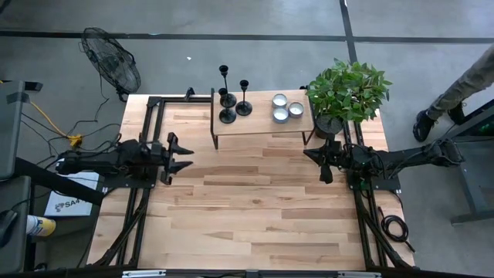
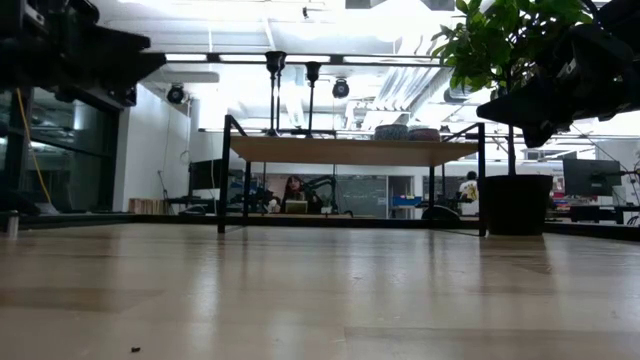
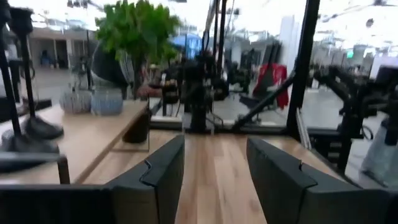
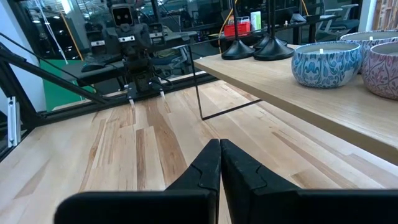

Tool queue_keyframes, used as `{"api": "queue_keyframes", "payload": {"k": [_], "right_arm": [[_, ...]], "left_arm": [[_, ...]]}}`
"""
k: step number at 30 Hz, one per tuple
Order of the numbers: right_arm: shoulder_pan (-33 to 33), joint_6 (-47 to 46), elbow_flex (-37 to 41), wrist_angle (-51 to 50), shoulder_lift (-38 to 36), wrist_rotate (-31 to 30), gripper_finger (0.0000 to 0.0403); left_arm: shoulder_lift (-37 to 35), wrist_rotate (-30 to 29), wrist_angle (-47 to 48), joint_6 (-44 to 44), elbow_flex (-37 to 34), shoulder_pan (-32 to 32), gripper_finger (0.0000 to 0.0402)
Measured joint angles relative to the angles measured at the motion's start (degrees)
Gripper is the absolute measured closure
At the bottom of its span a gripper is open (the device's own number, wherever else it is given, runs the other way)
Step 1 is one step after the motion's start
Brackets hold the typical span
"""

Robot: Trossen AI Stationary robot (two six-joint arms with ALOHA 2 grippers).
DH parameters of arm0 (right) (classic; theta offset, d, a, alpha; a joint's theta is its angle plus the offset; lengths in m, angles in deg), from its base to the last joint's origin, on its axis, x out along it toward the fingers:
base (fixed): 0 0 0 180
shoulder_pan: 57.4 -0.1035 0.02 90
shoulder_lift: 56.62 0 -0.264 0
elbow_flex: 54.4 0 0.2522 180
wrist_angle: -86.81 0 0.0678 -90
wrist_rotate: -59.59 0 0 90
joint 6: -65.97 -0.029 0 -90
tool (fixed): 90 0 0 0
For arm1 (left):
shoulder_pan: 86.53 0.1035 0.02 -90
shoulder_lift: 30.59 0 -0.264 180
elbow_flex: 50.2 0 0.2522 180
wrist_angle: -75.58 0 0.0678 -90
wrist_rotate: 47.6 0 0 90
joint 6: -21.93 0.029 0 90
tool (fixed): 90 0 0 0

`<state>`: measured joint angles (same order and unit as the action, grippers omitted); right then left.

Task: Pick & Place candle stick holders
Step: Return to Home Position

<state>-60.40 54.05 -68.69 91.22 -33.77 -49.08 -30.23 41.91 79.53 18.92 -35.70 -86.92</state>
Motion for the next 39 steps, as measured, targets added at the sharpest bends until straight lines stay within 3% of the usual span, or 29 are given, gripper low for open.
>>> {"api": "queue_keyframes", "payload": {"k": [12, 39], "right_arm": [[0.0, 0.0, 0.0, 0.0, 0.0, 0.0, 0.0398], [0.0, 0.0, 0.0, 0.0, 0.0, 0.0, 0.0398]], "left_arm": [[0.0, -3.1, 8.6, -1.4, -0.1, 0.0, 0.0231], [0.2, -3.0, 8.5, -1.8, -0.1, 0.0, 0.0231]]}}
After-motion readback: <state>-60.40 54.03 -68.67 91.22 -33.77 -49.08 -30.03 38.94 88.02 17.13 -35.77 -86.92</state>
